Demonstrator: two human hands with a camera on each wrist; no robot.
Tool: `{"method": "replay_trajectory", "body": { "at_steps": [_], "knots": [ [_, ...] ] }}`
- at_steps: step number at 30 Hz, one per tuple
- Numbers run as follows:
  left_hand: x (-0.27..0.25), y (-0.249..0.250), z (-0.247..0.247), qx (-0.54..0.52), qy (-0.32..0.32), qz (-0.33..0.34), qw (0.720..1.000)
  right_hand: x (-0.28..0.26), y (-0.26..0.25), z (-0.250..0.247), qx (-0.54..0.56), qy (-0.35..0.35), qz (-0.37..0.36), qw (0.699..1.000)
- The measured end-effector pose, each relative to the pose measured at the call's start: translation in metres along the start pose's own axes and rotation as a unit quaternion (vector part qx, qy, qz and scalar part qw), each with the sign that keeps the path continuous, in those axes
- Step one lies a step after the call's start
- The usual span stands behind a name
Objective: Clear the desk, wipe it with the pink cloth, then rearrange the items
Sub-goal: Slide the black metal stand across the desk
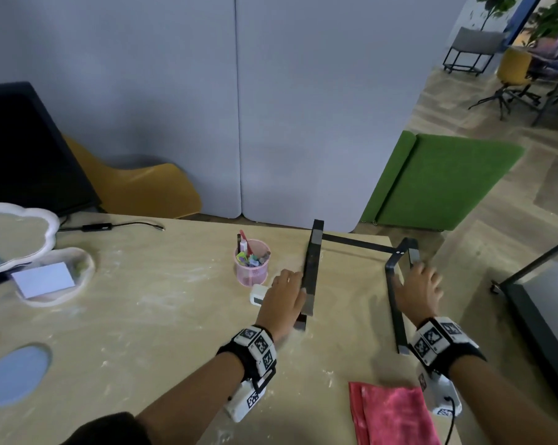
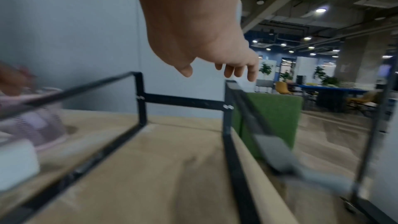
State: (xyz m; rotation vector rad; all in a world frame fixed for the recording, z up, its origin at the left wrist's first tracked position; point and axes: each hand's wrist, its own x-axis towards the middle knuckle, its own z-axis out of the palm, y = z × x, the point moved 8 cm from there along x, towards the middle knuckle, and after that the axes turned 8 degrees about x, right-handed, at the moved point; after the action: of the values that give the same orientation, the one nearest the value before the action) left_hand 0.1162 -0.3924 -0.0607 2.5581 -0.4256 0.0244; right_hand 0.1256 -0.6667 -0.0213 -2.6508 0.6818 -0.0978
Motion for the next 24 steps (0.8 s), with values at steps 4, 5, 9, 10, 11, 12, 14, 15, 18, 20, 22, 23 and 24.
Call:
{"method": "replay_trajectory", "body": {
  "at_steps": [4, 5, 9, 10, 11, 12, 14, 15, 18, 20, 22, 23, 24],
  "knots": [
    [-0.043, -0.043, -0.015, 0.061, 0.049, 0.034, 0.996, -0.023, -0.097, 0.007, 0.051, 0.036, -0.139, 0.988],
    [-0.051, -0.058, -0.017, 0.077, 0.044, 0.02, 0.996, -0.031, -0.121, 0.013, 0.086, 0.037, -0.17, 0.981],
    [-0.076, -0.137, -0.01, 0.133, -0.064, -0.142, 0.979, -0.067, -0.199, 0.061, 0.21, -0.016, -0.242, 0.947],
    [-0.083, -0.155, -0.008, 0.139, -0.093, -0.174, 0.97, -0.074, -0.211, 0.08, 0.233, -0.047, -0.232, 0.943],
    [-0.088, -0.169, -0.005, 0.149, -0.118, -0.191, 0.963, -0.079, -0.22, 0.099, 0.26, -0.077, -0.213, 0.938],
    [-0.092, -0.179, -0.004, 0.162, -0.142, -0.196, 0.957, -0.083, -0.226, 0.116, 0.285, -0.099, -0.192, 0.934],
    [-0.097, -0.192, 0.0, 0.178, -0.185, -0.197, 0.946, -0.087, -0.234, 0.146, 0.306, -0.119, -0.163, 0.93],
    [-0.1, -0.197, 0.004, 0.177, -0.204, -0.201, 0.942, -0.088, -0.235, 0.159, 0.306, -0.127, -0.153, 0.931],
    [-0.104, -0.203, 0.013, 0.174, -0.23, -0.214, 0.933, -0.084, -0.235, 0.185, 0.301, -0.127, -0.13, 0.936],
    [-0.104, -0.201, 0.017, 0.191, -0.224, -0.22, 0.93, -0.08, -0.233, 0.192, 0.312, -0.105, -0.127, 0.936],
    [-0.104, -0.2, 0.018, 0.203, -0.218, -0.223, 0.928, -0.076, -0.233, 0.195, 0.337, -0.089, -0.125, 0.929],
    [-0.104, -0.2, 0.018, 0.205, -0.217, -0.224, 0.928, -0.075, -0.233, 0.195, 0.351, -0.083, -0.122, 0.925],
    [-0.104, -0.2, 0.018, 0.206, -0.217, -0.225, 0.927, -0.074, -0.234, 0.195, 0.366, -0.076, -0.114, 0.921]
  ]
}}
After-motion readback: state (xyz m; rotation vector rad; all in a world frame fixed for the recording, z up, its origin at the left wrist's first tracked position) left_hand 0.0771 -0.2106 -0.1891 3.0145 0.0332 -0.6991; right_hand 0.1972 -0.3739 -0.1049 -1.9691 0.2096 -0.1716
